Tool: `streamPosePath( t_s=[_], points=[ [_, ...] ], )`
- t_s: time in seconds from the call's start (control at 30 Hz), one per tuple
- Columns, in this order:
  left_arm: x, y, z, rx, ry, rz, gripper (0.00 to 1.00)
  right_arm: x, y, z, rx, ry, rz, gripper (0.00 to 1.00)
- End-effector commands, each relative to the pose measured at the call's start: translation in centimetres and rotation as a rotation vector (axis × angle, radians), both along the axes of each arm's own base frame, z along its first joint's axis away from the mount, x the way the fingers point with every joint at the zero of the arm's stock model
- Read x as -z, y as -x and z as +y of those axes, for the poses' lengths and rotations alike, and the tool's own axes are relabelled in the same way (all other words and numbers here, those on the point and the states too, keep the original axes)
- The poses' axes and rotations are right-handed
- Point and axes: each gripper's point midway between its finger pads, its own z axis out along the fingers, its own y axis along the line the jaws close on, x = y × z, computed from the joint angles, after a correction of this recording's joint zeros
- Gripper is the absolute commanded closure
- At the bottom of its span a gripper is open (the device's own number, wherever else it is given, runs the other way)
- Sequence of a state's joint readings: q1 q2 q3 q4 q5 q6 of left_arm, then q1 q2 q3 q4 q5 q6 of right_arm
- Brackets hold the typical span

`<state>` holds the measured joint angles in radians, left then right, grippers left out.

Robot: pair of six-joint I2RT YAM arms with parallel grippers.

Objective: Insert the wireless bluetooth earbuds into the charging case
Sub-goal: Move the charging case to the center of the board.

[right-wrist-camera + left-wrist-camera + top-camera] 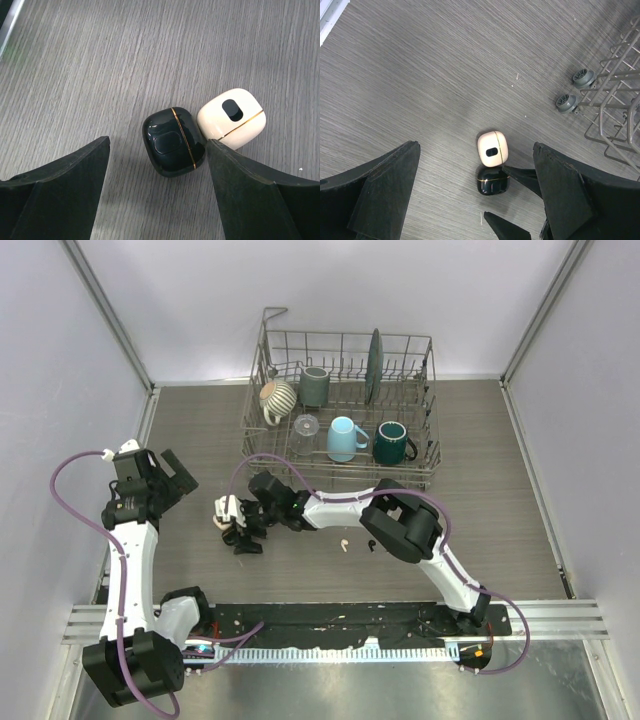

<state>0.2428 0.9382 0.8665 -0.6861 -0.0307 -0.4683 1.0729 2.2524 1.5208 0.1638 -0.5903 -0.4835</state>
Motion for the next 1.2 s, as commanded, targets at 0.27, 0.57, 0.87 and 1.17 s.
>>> streamPosePath(
  t_s=[0.27,0.57,0.87,1.17],
  points=[
    [-1.1,-0.7,0.0,0.008,-0.002,-0.058,0.00,-0.9,-0.4,1.4,-0.013,-0.047,-0.013,0.20],
    [-1.2,-0.8,0.0,0.010,-0.003,-0.059,0.00,-0.9,-0.3,1.2,0.026,-0.063,0.036,0.37],
    [-1.2,-0.7,-0.1,0.015,0.000,-0.065,0.00,-2.2,-0.1,-0.4,0.095,-0.077,0.052,0.56],
    [-1.3,-1.0,-0.8,0.043,0.025,-0.078,0.00,-1.6,1.0,-7.1,0.253,-0.039,0.042,0.58]
  ],
)
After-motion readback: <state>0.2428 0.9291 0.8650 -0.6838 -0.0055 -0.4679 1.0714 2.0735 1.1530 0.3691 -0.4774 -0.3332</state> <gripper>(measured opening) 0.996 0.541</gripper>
